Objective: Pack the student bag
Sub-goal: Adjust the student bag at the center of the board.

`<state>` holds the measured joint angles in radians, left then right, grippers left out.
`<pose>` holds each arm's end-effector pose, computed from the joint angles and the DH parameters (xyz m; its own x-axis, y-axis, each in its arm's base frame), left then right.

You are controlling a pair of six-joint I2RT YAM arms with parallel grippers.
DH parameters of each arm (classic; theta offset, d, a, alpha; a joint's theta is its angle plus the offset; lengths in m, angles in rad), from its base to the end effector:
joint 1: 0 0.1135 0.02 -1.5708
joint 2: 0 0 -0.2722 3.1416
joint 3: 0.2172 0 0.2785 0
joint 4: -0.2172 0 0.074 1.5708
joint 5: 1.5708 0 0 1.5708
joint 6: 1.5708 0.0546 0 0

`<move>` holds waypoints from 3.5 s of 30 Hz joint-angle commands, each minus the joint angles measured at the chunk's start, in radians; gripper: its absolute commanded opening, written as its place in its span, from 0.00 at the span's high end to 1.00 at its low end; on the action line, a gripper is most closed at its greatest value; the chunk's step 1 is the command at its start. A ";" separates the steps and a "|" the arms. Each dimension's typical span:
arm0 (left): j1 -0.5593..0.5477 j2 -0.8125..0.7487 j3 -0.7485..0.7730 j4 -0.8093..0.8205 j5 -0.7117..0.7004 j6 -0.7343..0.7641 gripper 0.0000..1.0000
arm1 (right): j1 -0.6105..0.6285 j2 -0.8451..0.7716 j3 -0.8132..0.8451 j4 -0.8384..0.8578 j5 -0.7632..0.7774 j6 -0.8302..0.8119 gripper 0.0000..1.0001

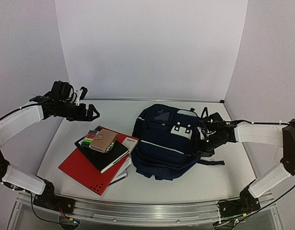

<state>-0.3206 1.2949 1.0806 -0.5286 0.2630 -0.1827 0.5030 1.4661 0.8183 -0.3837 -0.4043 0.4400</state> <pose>0.2970 -0.1136 0.2905 -0.7196 0.0541 -0.6923 0.3613 0.8805 -0.3067 0.2599 0.1675 0.1614 -0.9443 -0.0726 -0.3208 -0.2409 0.8169 0.5241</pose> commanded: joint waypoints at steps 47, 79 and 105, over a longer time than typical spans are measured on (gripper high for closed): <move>-0.535 0.301 0.199 0.268 -0.164 -0.437 0.00 | -0.203 0.423 0.351 0.253 0.210 -0.104 1.00; -0.463 0.616 0.429 0.335 -0.070 -0.586 0.01 | -0.067 -0.026 0.018 0.263 0.161 0.009 0.26; -0.405 0.912 0.708 0.233 0.021 -0.442 0.01 | 0.031 0.124 0.063 0.252 0.330 -0.009 0.34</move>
<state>-0.7254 2.1627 1.7295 -0.2638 0.2683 -0.6477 0.5369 1.6100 0.8482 -0.1234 -0.1265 0.4240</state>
